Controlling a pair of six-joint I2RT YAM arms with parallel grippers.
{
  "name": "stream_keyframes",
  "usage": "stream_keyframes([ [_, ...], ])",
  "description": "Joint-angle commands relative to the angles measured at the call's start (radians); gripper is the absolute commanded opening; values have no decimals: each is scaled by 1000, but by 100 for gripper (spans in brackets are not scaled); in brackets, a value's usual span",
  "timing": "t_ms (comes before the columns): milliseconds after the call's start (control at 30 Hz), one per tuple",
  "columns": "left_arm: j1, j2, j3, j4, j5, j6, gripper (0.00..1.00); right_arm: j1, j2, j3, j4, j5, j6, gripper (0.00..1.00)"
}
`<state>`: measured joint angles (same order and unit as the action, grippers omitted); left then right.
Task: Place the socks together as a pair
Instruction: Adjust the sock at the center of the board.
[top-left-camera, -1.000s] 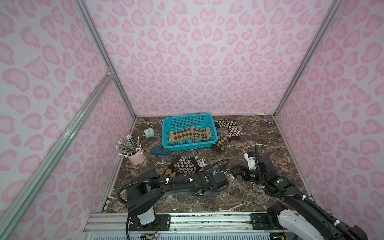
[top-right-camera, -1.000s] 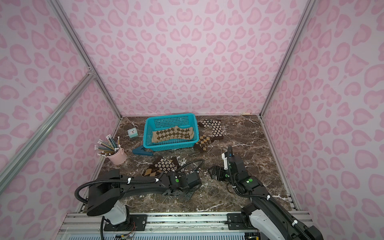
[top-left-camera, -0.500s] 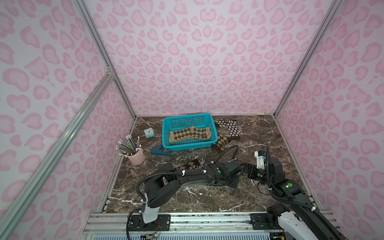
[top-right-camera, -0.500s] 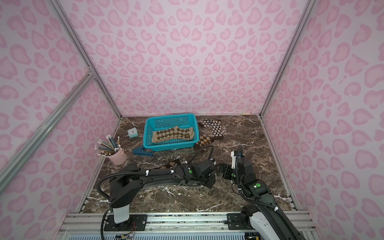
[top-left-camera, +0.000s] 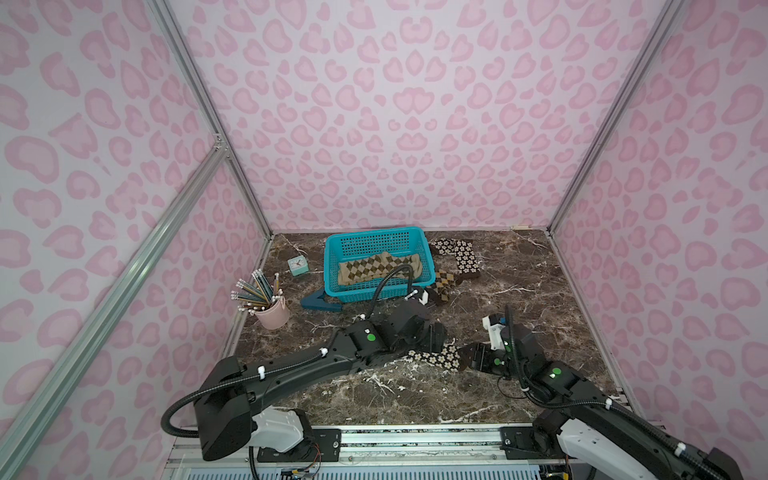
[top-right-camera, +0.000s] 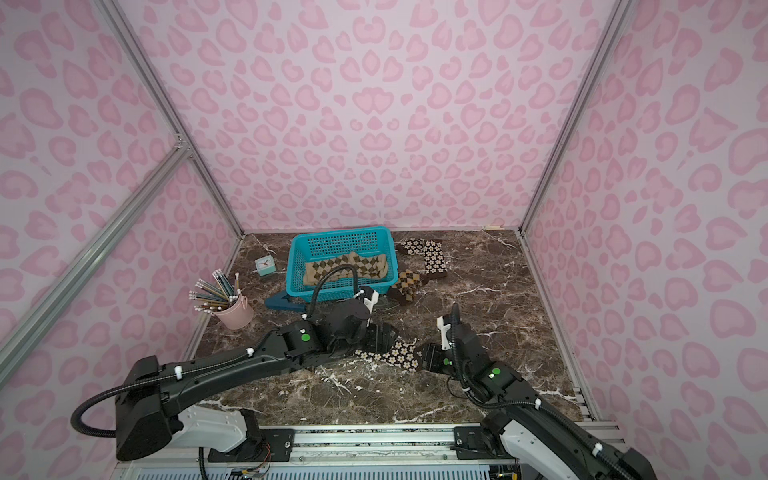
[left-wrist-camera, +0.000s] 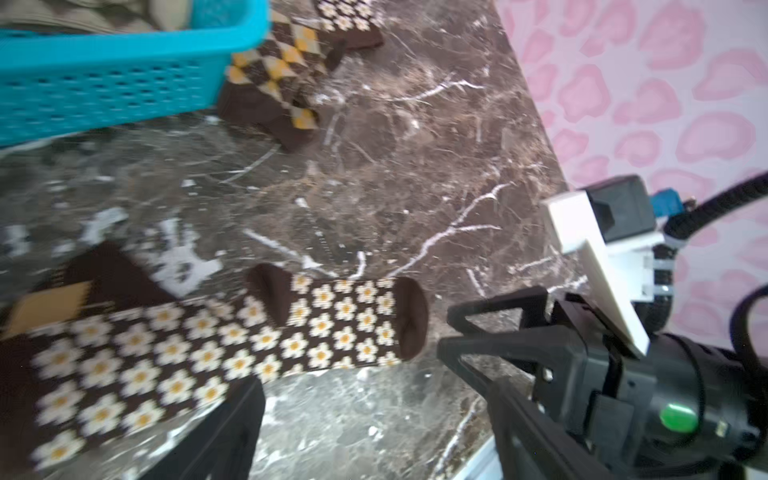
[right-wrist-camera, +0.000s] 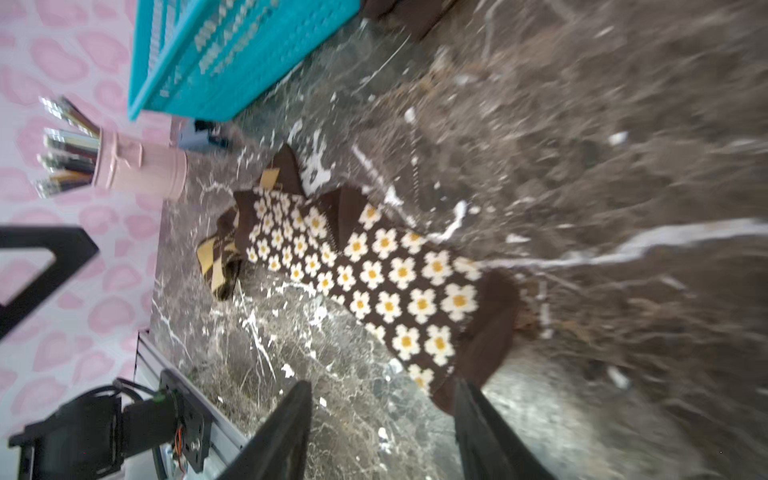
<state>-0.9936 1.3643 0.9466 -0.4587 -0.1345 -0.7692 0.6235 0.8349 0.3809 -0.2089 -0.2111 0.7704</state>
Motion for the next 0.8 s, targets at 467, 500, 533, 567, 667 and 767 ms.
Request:
stream_keyframes([
  [467,350,-226,-308,-95,-115,34,81,116,517,92,76,231,147,12],
  [500,361,-224,-315,-85,-110,39,81,112,500,82,54,243,147,13],
  [533,373,-223,-325,-74,-107,42,81,105,479,73,25,259,148,13],
  [567,385,-220,-332,-67,-103,46,81,101,461,66,0,272,148,13],
  [667,407,-202,-341,-47,-104,60,81,79,383,51,-81,310,147,15],
  [767,408,-164,-329,-12,-94,86,80,56,314,46,-153,377,149,19],
])
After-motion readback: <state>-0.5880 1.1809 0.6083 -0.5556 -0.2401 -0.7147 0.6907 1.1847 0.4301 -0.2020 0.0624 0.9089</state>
